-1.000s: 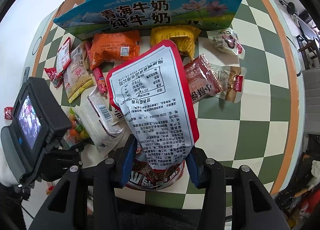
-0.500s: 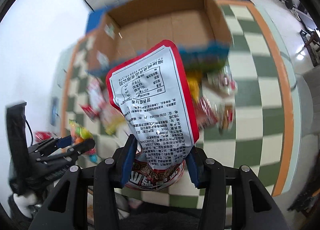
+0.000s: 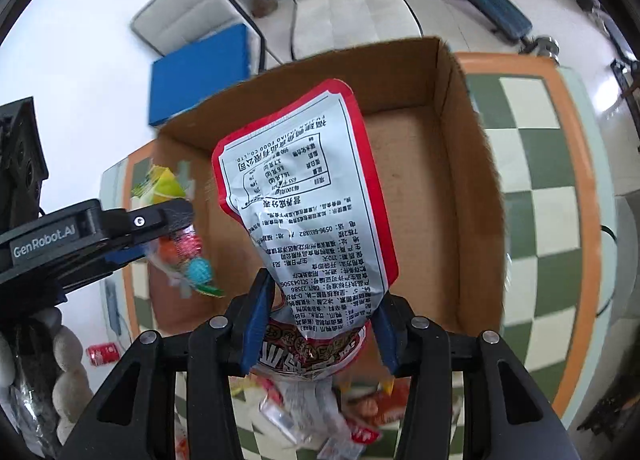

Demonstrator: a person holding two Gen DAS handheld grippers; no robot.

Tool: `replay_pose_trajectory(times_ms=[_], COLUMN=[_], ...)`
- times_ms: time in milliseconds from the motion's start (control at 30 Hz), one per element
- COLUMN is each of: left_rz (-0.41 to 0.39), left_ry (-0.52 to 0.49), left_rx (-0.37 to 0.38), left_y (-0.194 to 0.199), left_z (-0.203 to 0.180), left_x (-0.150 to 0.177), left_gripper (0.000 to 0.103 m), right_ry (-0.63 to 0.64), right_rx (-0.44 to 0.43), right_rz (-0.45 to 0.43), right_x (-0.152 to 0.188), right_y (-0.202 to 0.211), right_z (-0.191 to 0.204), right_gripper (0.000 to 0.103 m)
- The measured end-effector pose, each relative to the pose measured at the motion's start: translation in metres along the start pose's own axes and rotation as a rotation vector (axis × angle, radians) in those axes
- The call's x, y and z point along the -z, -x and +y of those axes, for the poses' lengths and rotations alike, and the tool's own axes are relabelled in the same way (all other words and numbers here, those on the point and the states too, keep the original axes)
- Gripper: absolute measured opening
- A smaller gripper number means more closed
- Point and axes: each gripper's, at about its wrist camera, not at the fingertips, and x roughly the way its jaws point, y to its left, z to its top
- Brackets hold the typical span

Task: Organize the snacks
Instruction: 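Open both tools to drop the candy bag and jerky pouch into the box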

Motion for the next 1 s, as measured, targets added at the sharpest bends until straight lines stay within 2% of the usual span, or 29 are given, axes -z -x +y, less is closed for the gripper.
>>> replay_pose_trajectory(times_ms=[200, 267, 400, 500, 567, 633, 700, 767, 867, 1000], left_rz=[0.052, 0.057, 0.08, 0.091, 0.067, 0.034, 0.004, -0.033, -0.091, -0.162], left_ry=[-0.014, -0.028, -0.073, -0.068, -0.1, -0.124, -0.137, -0.149, -0.168, -0.178], left_rx=[-0.016, -0.028, -0.098, -0.098, -0.11, -0.131, -0.141, -0.161, -0.189, -0.17], left_y=[-0.037, -0.041, -0.046, -0.045, -0.04, -0.031, -0.02, -0.01, 0.011, 0.046], left_z=[-0.013, -0.019, -0.031, -0.029, -0.031, -0.032, -0.034, -0.035, -0.036, -0.036], left_x=[-0.029, -0.031, -0.036, -0.037, -0.033, -0.027, -0.02, -0.013, -0.001, 0.018], left_gripper=[0.045, 0.045, 0.046, 0.047, 0.047, 0.052, 0.065, 0.073, 0.074, 0.079], right_ry=[0.003, 0.021, 0.086, 0.088, 0.11, 0.137, 0.151, 0.151, 0.137, 0.136], right_rx=[0.062, 0.087, 0.151, 0.159, 0.182, 0.192, 0.195, 0.203, 0.208, 0.196], right_rz=[0.063, 0.07, 0.07, 0.09, 0.073, 0.048, 0.036, 0.025, 0.007, -0.029], right_x=[-0.044, -0.055, -0.07, -0.08, -0.083, -0.082, -0.082, -0.076, -0.066, -0.05], right_y=[-0.058, -0.072, -0.092, -0.102, -0.1, -0.094, -0.087, -0.078, -0.061, -0.026], right_z=[-0.005, -0.003, 0.005, 0.005, 0.008, 0.013, 0.017, 0.019, 0.02, 0.016], right_gripper=[0.049, 0.049, 0.049, 0.054, 0.067, 0.077, 0.077, 0.079, 0.081, 0.084])
